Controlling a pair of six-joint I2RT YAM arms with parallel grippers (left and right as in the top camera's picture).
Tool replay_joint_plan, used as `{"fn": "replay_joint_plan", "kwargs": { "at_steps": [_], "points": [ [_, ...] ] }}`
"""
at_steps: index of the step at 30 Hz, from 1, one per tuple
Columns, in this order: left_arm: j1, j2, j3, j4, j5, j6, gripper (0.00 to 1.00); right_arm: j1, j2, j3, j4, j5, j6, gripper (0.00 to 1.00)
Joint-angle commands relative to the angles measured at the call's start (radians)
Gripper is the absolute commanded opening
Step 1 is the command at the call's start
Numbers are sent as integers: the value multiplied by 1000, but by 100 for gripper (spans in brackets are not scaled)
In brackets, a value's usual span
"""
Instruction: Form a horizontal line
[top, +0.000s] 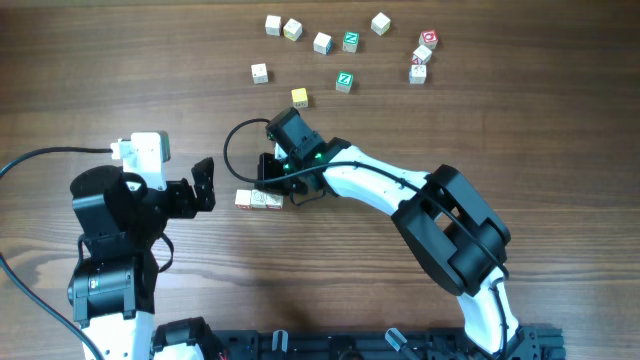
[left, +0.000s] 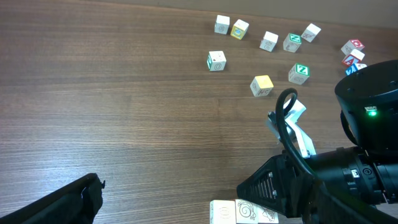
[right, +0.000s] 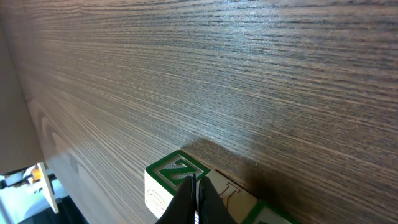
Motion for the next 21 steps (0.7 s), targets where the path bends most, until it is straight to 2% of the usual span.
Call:
{"fn": "replay_joint_plan", "kwargs": {
  "at_steps": [1, 21],
  "points": [
    [5, 0, 3, 2, -6, 5, 100, 8, 13, -3, -1, -12, 7, 5],
    [5, 0, 3, 2, -6, 5, 100, 5, 13, -3, 19, -28, -23, 4]
  ]
}}
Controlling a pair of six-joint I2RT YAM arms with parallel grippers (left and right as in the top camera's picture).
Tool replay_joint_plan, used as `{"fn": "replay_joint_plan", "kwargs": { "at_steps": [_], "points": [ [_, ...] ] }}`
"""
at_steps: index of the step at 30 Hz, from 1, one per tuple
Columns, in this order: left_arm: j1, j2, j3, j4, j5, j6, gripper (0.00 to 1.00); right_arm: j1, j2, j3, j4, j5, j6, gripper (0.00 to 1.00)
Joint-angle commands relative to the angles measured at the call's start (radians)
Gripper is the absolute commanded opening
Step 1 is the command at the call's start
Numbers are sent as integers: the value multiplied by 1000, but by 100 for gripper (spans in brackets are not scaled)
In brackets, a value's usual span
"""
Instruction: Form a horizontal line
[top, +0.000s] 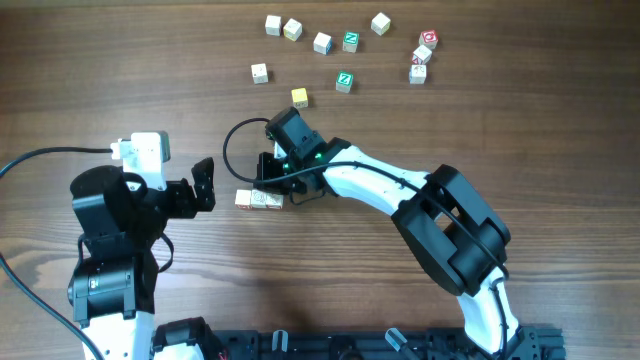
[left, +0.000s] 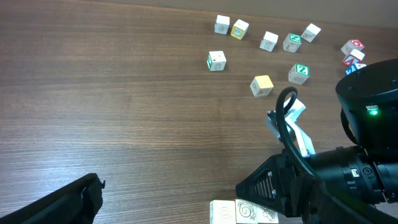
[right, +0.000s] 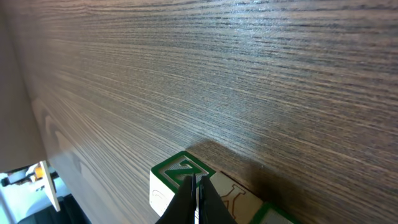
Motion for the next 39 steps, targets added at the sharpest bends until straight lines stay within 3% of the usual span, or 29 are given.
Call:
{"fn": "replay_joint_plan", "kwargs": {
  "at_steps": [1, 39],
  "points": [
    [5, 0, 3, 2, -6, 4, 100, 5, 13, -3, 6, -20, -21, 5],
    [5, 0, 3, 2, -6, 5, 100, 5, 13, -3, 5, -36, -44, 5]
  ]
}}
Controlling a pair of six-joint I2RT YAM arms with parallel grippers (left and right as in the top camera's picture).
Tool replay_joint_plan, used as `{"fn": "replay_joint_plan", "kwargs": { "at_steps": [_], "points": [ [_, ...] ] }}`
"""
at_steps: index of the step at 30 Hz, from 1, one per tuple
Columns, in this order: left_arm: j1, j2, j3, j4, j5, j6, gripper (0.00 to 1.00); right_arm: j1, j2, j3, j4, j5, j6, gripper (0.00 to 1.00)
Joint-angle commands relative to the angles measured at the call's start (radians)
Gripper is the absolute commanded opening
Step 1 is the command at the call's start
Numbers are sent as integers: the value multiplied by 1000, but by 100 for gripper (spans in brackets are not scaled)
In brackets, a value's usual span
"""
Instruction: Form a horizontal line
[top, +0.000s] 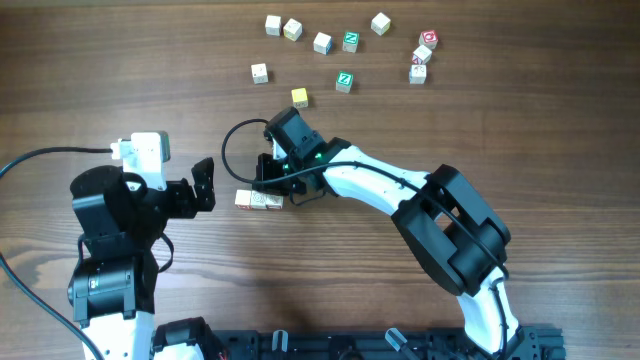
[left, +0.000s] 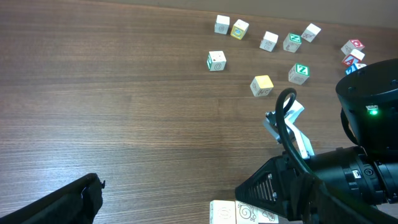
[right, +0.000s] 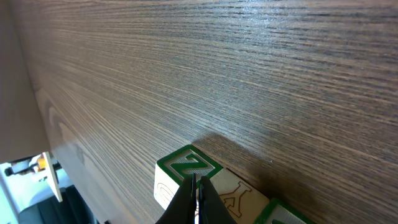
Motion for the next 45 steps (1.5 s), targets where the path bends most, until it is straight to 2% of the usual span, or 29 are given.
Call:
{"fn": "replay_joint_plan", "kwargs": {
  "at_steps": [1, 12, 21, 45],
  "points": [
    [5, 0, 3, 2, -6, 4, 100, 5, 13, -3, 6, 3, -24, 4],
    [5, 0, 3, 2, -6, 5, 100, -55, 13, -3, 6, 72, -24, 5],
    [5, 0, 3, 2, -6, 5, 100, -62, 13, -3, -71, 68, -1, 4],
    [5, 0, 3, 2, -6, 5, 100, -60, 13, -3, -114, -1, -1, 5]
  ]
}}
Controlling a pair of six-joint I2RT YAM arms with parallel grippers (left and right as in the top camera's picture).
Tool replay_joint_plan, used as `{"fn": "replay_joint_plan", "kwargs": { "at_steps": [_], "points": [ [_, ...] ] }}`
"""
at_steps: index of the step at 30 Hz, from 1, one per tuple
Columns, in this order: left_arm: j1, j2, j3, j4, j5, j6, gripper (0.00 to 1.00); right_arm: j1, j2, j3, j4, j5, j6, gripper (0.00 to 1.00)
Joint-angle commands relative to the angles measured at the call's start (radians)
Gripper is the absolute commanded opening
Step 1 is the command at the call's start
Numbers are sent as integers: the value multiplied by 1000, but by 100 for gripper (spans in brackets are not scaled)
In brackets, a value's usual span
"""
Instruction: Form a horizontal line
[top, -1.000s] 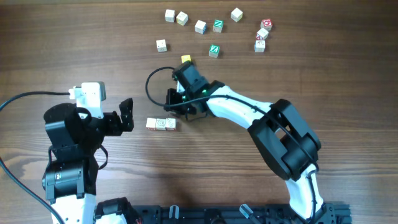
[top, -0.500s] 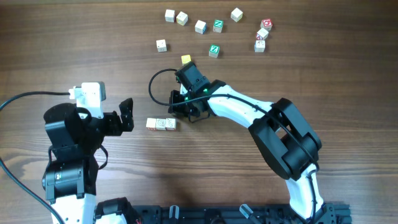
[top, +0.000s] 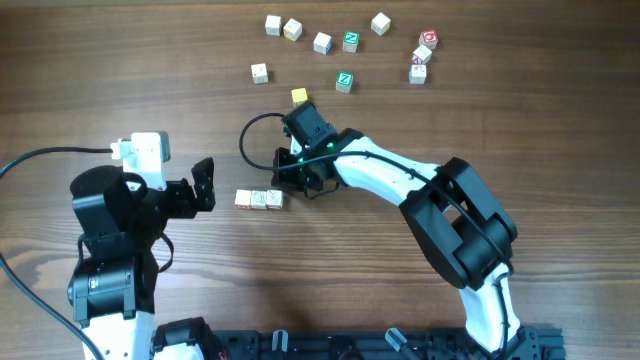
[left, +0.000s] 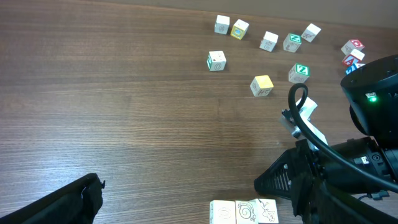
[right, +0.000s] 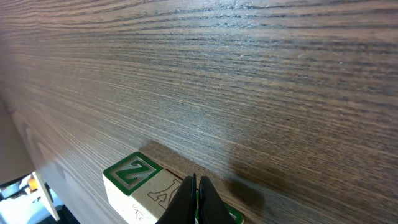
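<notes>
Three white letter blocks form a short row (top: 259, 199) left of the table's middle, side by side and touching. In the left wrist view the row (left: 242, 211) lies at the bottom edge. My right gripper (top: 293, 186) hovers just right of the row's right end, shut with nothing between its fingers. Its view shows the shut tips (right: 194, 186) above the row, whose end block has a green Z (right: 134, 174). My left gripper (top: 203, 185) stands open to the left of the row, a little apart; one finger (left: 62, 199) shows.
Several loose blocks lie scattered along the far side, among them a yellow one (top: 299, 96), a green Z one (top: 344, 81), a white one (top: 259, 72) and a red-marked cluster (top: 421, 55). The right arm (top: 400, 185) stretches across the middle; a black cable (top: 40, 155) runs left.
My right gripper, still shut, has moved right and slightly back, off the row's right end. All three blocks now show uncovered. The left arm has not moved.
At each earlier moment my shut right gripper sat low against the right end of the three-block row, its tips over the Z block, barely shifting. Now it stands clear to the right, and the row stays where it was.
</notes>
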Motion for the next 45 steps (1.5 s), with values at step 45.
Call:
{"fn": "replay_joint_plan", "kwargs": {
  "at_steps": [45],
  "points": [
    [5, 0, 3, 2, -6, 5, 100, 4, 13, -3, 12, -106, -46, 5]
  ]
}}
